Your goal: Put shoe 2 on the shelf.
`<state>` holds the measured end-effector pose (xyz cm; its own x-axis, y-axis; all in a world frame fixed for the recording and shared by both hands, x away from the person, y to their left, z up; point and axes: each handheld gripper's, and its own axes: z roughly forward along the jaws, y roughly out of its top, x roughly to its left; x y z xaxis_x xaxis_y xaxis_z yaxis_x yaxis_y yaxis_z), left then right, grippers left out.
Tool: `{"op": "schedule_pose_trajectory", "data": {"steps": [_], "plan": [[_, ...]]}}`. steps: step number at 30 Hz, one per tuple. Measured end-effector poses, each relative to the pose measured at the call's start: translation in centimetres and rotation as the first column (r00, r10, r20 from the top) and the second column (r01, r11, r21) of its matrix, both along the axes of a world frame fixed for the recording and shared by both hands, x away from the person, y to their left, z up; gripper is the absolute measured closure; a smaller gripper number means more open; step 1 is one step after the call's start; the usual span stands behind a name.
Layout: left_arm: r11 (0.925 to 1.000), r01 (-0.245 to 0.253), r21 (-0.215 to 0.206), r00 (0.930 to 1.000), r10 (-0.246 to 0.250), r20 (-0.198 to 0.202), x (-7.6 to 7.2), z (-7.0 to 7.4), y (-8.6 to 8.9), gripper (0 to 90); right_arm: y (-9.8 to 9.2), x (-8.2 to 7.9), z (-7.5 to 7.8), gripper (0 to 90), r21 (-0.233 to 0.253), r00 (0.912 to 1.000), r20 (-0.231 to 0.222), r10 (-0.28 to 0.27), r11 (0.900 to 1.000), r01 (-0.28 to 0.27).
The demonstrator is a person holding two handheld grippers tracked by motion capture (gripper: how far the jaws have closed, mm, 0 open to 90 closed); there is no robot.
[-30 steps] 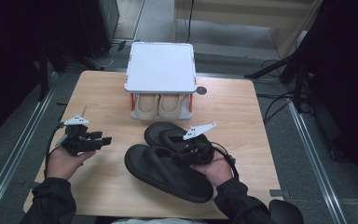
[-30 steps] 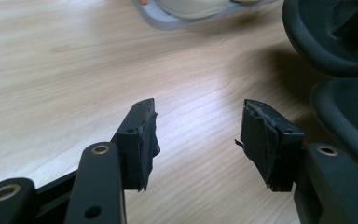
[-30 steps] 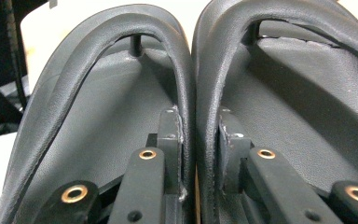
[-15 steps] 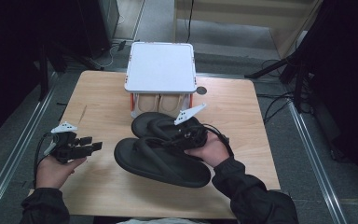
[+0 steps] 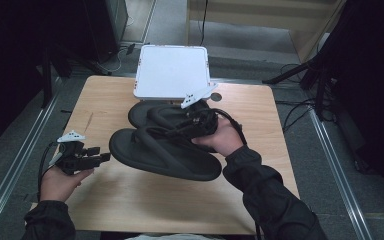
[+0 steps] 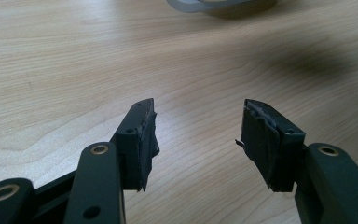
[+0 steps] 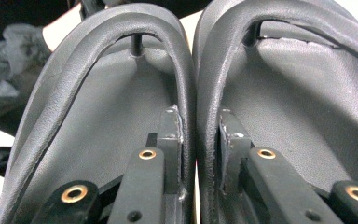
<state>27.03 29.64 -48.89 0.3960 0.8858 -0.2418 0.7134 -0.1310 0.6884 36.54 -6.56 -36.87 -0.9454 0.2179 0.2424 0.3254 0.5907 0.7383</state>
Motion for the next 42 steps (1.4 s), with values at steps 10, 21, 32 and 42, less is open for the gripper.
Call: {"op": "schedule_pose_trajectory", "data": {"steps": [10, 21, 32, 42], "plan": [[1.0, 0.003, -0.002, 1.0, -0.003, -0.002, 0.1, -0.1, -0.1, 45.3, 0.9, 3.0, 4.0, 75.7, 0.006, 0.9954, 0.03, -0.091, 0.996, 0.091], [1.0, 0.007, -0.004, 1.0, -0.007, -0.001, 0.1, -0.1, 0.0, 45.3, 2.0, 7.5, 6.0, 75.6, -0.001, 0.9541, 0.003, -0.299, 0.954, 0.299], [0.9999, 0.016, 0.006, 0.9999, -0.016, 0.002, 0.1, -0.1, -0.2, 45.4, 3.2, 12.8, 5.5, 75.5, -0.032, 0.8097, -0.007, -0.587, 0.809, 0.586], [0.9988, 0.048, -0.011, 0.9988, -0.048, 0.006, 0.2, -0.1, -0.6, 45.6, 5.0, 16.2, 3.9, 75.5, -0.056, 0.6123, -0.007, -0.791, 0.612, 0.789]]}}
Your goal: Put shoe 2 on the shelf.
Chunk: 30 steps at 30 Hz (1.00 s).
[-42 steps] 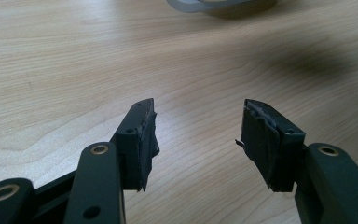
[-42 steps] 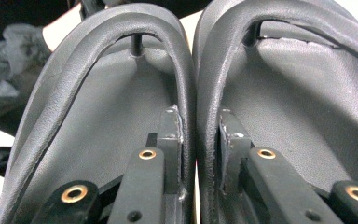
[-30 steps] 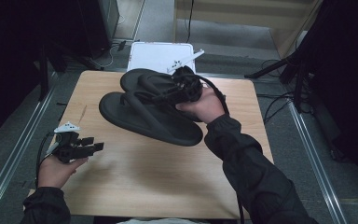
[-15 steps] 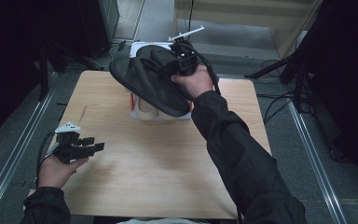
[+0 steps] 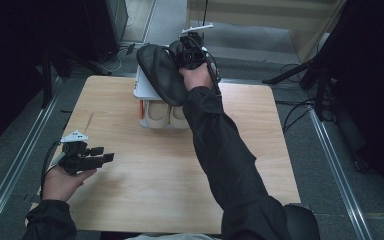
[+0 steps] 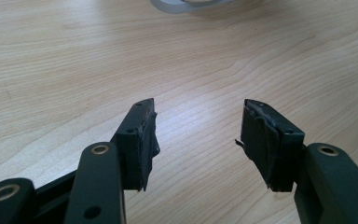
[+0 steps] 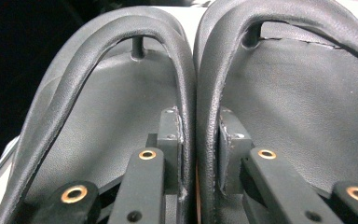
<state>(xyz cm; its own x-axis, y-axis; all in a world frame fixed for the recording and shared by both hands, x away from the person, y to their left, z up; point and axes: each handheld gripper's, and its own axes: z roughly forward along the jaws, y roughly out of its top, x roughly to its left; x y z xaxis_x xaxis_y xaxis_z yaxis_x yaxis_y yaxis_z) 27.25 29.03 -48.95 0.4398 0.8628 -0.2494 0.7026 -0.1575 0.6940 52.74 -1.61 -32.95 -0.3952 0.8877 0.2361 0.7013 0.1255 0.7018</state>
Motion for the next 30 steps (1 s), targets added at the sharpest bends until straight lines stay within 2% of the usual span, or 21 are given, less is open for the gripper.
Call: {"op": "schedule_pose_trajectory", "data": {"steps": [1, 5, 7, 9, 11, 14, 19, 21, 28, 30], "plan": [[1.0, 0.003, 0.002, 1.0, -0.003, -0.002, 0.0, 0.0, 0.0, 45.7, 0.3, 0.2, 0.0, 75.5, 0.002, 0.9994, 0.001, -0.034, 0.999, 0.034], [0.9999, 0.012, -0.002, 0.9999, -0.012, 0.003, 0.1, 0.1, -0.1, 45.9, 1.4, 1.1, 0.0, 75.4, -0.003, 0.9942, 0.005, -0.108, 0.994, 0.108], [0.9997, 0.025, 0.002, 0.9997, -0.025, 0.0, 0.2, 0.1, -0.2, 46.1, 2.1, 1.4, 0.0, 75.3, -0.003, 0.9887, 0.008, -0.15, 0.989, 0.15], [0.9994, 0.035, -0.004, 0.9994, -0.035, -0.005, 0.4, 0.0, -0.4, 46.1, 2.6, 1.7, -0.2, 75.1, 0.026, 0.9819, 0.007, -0.189, 0.982, 0.189], [0.9988, 0.05, -0.001, 0.9988, -0.05, -0.003, 0.6, -0.1, -0.7, 46.0, 3.1, 1.7, -0.4, 75.1, 0.054, 0.976, 0.0, -0.218, 0.975, 0.217], [0.9975, 0.07, -0.001, 0.9975, -0.07, -0.01, 0.7, -0.1, -1.0, 46.0, 3.7, 1.8, -0.8, 75.1, 0.064, 0.9678, -0.002, -0.252, 0.966, 0.251], [0.9958, 0.091, 0.003, 0.9958, -0.091, -0.009, 0.9, -0.1, -1.4, 46.0, 4.2, 2.2, -1.4, 74.8, 0.045, 0.9506, -0.008, -0.31, 0.949, 0.31], [0.996, 0.09, 0.0, 0.9959, -0.09, -0.006, 1.0, -0.1, -1.5, 46.1, 4.2, 2.3, -1.5, 74.8, 0.048, 0.9468, -0.008, -0.322, 0.946, 0.322], [0.9954, 0.096, 0.009, 0.9954, -0.096, -0.005, 1.1, -0.1, -1.6, 46.0, 4.0, 2.7, -1.2, 74.8, 0.021, 0.9481, 0.006, -0.318, 0.948, 0.318], [0.9952, 0.097, 0.012, 0.9953, -0.097, -0.007, 1.1, -0.1, -1.6, 46.1, 3.9, 2.8, -1.4, 74.8, 0.004, 0.9518, 0.006, -0.307, 0.952, 0.307]]}}
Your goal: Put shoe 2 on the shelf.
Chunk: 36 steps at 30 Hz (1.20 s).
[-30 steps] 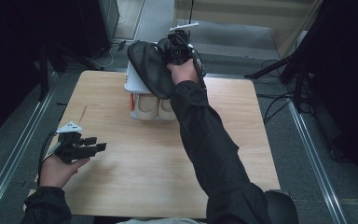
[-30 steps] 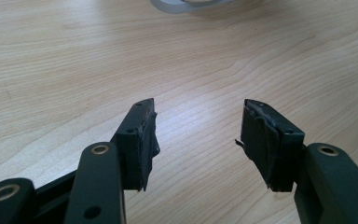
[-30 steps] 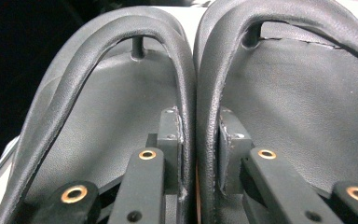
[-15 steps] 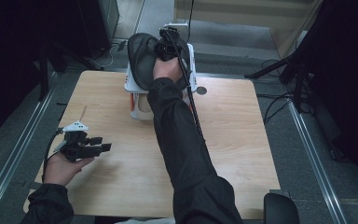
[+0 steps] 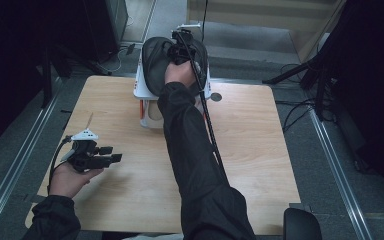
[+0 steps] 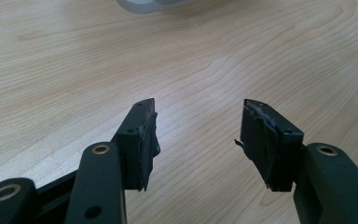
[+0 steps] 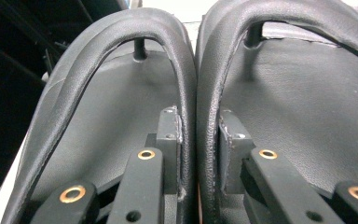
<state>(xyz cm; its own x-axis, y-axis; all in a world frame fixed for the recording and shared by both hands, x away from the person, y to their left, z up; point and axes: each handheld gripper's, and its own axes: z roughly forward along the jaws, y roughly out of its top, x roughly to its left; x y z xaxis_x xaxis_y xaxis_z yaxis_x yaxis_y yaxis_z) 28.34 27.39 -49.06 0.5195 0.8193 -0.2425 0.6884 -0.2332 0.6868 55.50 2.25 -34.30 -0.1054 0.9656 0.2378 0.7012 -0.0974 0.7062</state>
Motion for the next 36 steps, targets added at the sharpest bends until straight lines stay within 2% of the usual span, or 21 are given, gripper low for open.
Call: {"op": "schedule_pose_trajectory", "data": {"steps": [2, 17, 20, 21, 23, 29, 36], "plan": [[1.0, 0.002, 0.001, 1.0, -0.002, -0.004, 0.0, 0.0, 0.0, 46.0, 0.1, -0.1, 0.0, 74.6, -0.009, 1.0, 0.007, 0.004, 1.0, -0.004], [1.0, 0.005, 0.004, 1.0, -0.005, -0.008, 0.0, 0.0, 0.0, 45.9, 0.0, -0.3, -0.1, 73.3, 0.018, 0.9998, 0.006, 0.017, 1.0, -0.017], [1.0, 0.006, 0.006, 0.9999, -0.006, -0.009, 0.0, 0.0, 0.0, 45.9, 0.1, -0.4, -0.1, 68.3, 0.009, 0.9997, 0.008, 0.023, 1.0, -0.023], [1.0, 0.006, 0.006, 0.9999, -0.006, -0.01, 0.0, 0.0, 0.0, 45.9, 0.1, -0.4, -0.2, 63.7, 0.008, 0.9994, 0.017, 0.031, 0.999, -0.031], [1.0, 0.004, 0.004, 0.9999, -0.004, -0.01, 0.0, -0.1, 0.0, 45.9, 0.2, -0.4, -0.1, 59.8, 0.015, 0.9989, 0.02, 0.043, 0.999, -0.043], [1.0, -0.001, 0.002, 1.0, 0.001, -0.01, 0.0, -0.1, 0.0, 45.9, -0.1, -0.6, 0.0, 56.9, 0.021, 0.9985, 0.016, 0.052, 0.998, -0.052], [0.9999, 0.003, 0.01, 0.9999, -0.003, -0.012, 0.1, -0.1, -0.1, 45.8, -0.3, -1.1, 0.1, 51.8, 0.036, 0.9957, 0.025, 0.089, 0.995, -0.09]]}}
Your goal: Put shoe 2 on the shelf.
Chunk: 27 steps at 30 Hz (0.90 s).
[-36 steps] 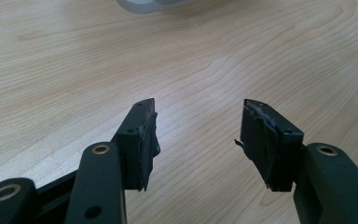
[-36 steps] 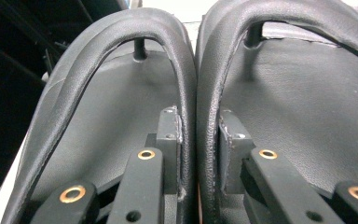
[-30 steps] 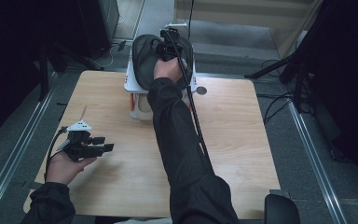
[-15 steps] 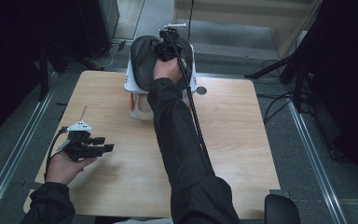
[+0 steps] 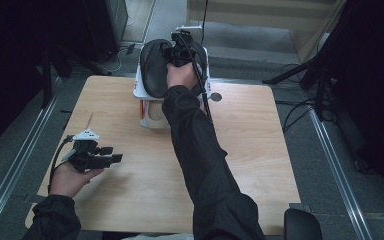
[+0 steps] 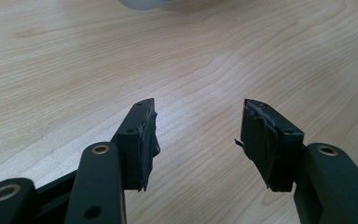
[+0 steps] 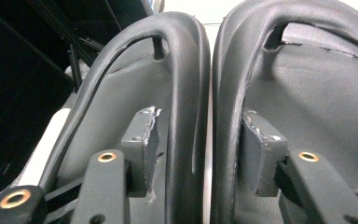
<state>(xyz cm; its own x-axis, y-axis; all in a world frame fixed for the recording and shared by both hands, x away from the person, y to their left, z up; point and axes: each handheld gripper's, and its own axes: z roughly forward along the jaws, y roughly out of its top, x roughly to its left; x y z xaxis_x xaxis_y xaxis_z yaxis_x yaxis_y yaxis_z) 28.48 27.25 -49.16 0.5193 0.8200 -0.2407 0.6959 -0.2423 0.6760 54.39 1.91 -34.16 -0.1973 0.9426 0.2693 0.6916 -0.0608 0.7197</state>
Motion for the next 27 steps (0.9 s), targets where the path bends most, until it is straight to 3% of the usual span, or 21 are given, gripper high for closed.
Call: {"op": "schedule_pose_trajectory", "data": {"steps": [11, 18, 27], "plan": [[1.0, -0.001, 0.0, 1.0, 0.001, 0.0, 0.2, 0.0, 0.0, 45.5, -1.0, -1.5, -0.1, 52.3, 0.0, 0.9971, 0.005, 0.076, 0.997, -0.076], [1.0, 0.004, 0.008, 0.9999, -0.004, -0.01, 0.5, -0.1, -0.2, 45.0, -2.2, -2.9, 0.5, 53.5, -0.001, 0.9881, 0.014, 0.153, 0.988, -0.153], [0.9999, 0.006, 0.012, 0.9999, -0.006, -0.014, 0.6, -0.1, -0.1, 44.6, -3.4, -6.1, 1.4, 54.1, -0.024, 0.9558, 0.049, 0.29, 0.957, -0.289]]}}
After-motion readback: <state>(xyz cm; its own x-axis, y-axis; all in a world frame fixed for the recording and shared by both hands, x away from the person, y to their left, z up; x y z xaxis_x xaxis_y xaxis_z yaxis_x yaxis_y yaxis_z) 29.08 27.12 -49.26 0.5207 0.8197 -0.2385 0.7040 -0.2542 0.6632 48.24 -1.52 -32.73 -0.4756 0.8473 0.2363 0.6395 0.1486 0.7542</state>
